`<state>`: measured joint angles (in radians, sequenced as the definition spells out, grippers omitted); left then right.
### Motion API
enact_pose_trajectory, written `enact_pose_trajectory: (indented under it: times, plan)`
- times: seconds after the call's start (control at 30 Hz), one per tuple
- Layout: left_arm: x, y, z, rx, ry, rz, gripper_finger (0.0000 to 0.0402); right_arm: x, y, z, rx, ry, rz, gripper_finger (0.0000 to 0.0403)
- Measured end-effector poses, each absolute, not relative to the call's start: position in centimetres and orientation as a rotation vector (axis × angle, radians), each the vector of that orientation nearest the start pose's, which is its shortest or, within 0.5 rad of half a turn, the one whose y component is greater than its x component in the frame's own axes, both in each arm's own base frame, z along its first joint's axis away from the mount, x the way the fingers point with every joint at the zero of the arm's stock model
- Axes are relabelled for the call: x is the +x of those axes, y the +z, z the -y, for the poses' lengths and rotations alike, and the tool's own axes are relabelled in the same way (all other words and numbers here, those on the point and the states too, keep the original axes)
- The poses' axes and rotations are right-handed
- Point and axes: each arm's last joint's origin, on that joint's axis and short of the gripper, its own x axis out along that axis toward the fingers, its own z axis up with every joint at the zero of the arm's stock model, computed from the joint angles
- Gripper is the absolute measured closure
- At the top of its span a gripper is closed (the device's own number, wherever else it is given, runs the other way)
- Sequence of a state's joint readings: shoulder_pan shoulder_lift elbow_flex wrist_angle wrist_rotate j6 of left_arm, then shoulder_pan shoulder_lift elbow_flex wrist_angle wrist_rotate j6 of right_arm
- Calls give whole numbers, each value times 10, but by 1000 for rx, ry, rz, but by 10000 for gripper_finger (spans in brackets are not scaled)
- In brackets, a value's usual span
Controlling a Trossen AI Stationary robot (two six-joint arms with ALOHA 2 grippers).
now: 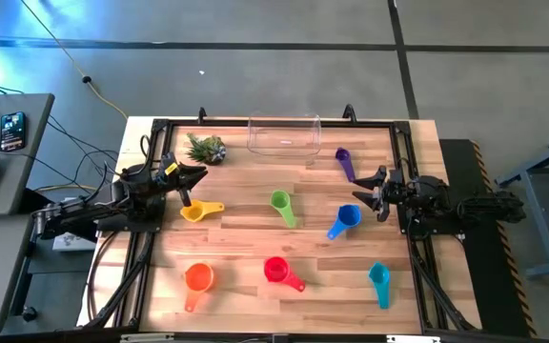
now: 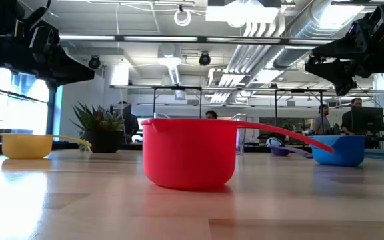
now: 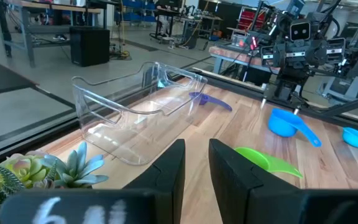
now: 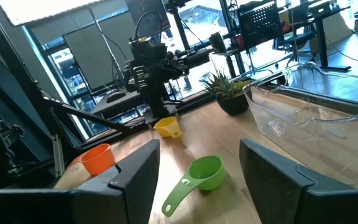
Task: Nest measuring cups in basket
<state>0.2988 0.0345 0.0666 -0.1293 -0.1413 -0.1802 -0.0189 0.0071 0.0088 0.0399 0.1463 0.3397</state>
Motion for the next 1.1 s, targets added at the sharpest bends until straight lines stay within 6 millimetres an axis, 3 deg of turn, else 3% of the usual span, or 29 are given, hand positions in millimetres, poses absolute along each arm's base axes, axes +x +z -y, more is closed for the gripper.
enact_pose_trajectory:
  times: [0.33, 0.63, 1.1]
  plan:
    - [90, 171, -32, -239, 450, -45, 339, 97, 170, 6, 342, -157, 69, 190]
    - [90, 171, -32, -565, 459, 31, 339, 97, 170, 6, 342, -157, 69, 190]
    - [90, 171, -32, -650, 459, 51, 339, 97, 170, 6, 342, -157, 69, 190]
